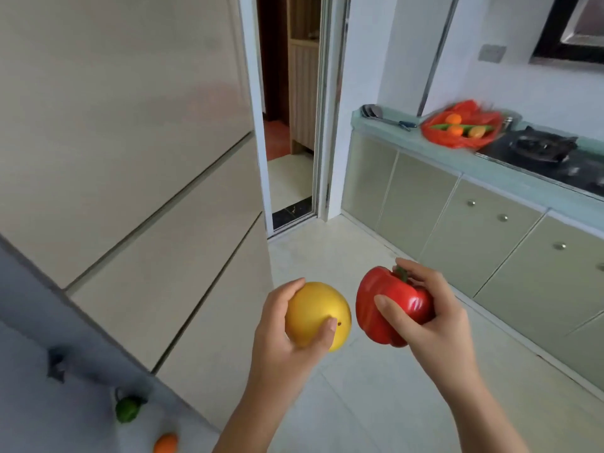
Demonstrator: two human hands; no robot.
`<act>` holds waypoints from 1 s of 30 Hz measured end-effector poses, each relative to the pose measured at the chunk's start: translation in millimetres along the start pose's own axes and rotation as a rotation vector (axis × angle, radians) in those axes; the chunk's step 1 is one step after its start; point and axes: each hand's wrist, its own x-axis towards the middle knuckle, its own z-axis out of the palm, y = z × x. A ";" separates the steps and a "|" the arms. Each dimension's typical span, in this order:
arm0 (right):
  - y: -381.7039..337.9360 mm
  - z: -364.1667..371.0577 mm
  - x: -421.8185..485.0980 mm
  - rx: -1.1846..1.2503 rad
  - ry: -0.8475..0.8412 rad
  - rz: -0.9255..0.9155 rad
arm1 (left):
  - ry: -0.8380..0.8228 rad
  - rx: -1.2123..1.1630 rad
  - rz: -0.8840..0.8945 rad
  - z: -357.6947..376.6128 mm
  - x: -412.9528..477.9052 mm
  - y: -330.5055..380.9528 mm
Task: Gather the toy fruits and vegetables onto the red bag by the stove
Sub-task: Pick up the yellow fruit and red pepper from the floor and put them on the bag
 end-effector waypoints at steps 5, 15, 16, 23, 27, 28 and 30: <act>20.5 -56.6 41.0 0.013 0.125 0.033 | -0.095 0.008 0.053 69.7 36.1 18.0; 46.5 -190.0 107.3 -0.069 0.384 0.016 | -0.233 -0.045 0.113 224.4 89.0 44.6; 49.0 -201.7 109.4 -0.077 0.407 0.019 | -0.254 -0.049 0.119 238.6 91.8 44.7; 76.0 -256.3 122.0 -0.117 0.564 0.083 | -0.406 -0.050 0.154 317.8 113.5 36.2; 94.5 -267.8 154.4 -0.129 0.604 0.098 | -0.454 -0.066 0.155 354.2 145.1 24.4; 99.7 -268.4 166.5 -0.136 0.607 0.100 | -0.464 -0.071 0.151 362.3 156.4 20.2; 108.5 -266.4 196.5 -0.149 0.607 0.108 | -0.473 -0.071 0.140 377.2 184.5 10.3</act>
